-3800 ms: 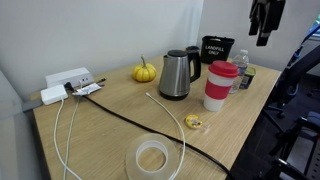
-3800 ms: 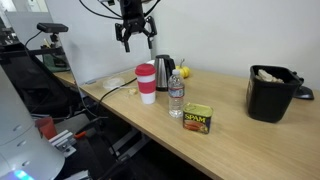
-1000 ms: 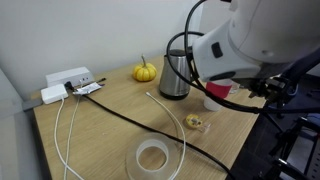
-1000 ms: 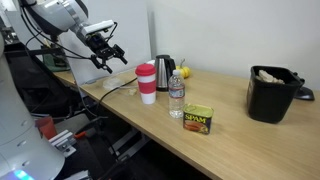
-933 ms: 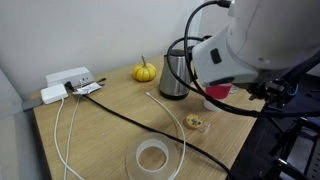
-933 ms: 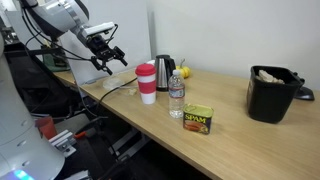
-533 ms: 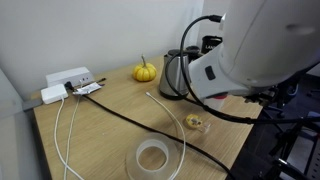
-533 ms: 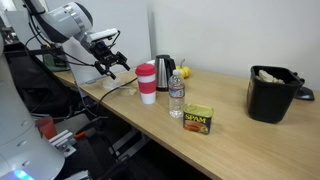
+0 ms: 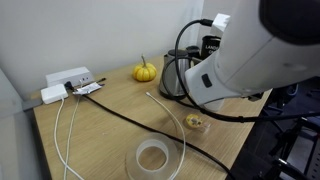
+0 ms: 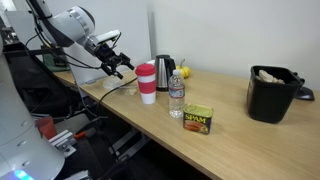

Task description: Move the pink and white coffee cup to the right side of the table

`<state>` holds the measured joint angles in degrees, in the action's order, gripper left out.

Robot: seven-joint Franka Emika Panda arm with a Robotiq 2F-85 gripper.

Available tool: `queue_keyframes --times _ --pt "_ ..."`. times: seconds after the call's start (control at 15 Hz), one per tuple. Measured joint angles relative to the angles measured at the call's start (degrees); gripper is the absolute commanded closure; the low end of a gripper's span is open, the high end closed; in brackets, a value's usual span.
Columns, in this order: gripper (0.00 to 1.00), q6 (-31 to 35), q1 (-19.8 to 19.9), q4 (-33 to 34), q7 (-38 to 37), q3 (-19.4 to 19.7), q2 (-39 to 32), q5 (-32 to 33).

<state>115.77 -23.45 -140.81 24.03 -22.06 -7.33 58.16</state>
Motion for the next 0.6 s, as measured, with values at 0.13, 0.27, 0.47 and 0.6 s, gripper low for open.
queue_keyframes --times 0.13,0.27,0.47,0.6 --pt "0.0 0.04 0.1 0.34 -0.03 0.14 -1.07 1.52" --pt "0.0 0.02 0.13 0.9 -0.05 0.33 -1.86 2.7" --pt "0.0 -1.42 0.11 1.64 -0.01 0.41 -2.68 2.79" --pt "0.0 -3.89 0.1 2.12 -0.03 0.41 -3.91 2.78"
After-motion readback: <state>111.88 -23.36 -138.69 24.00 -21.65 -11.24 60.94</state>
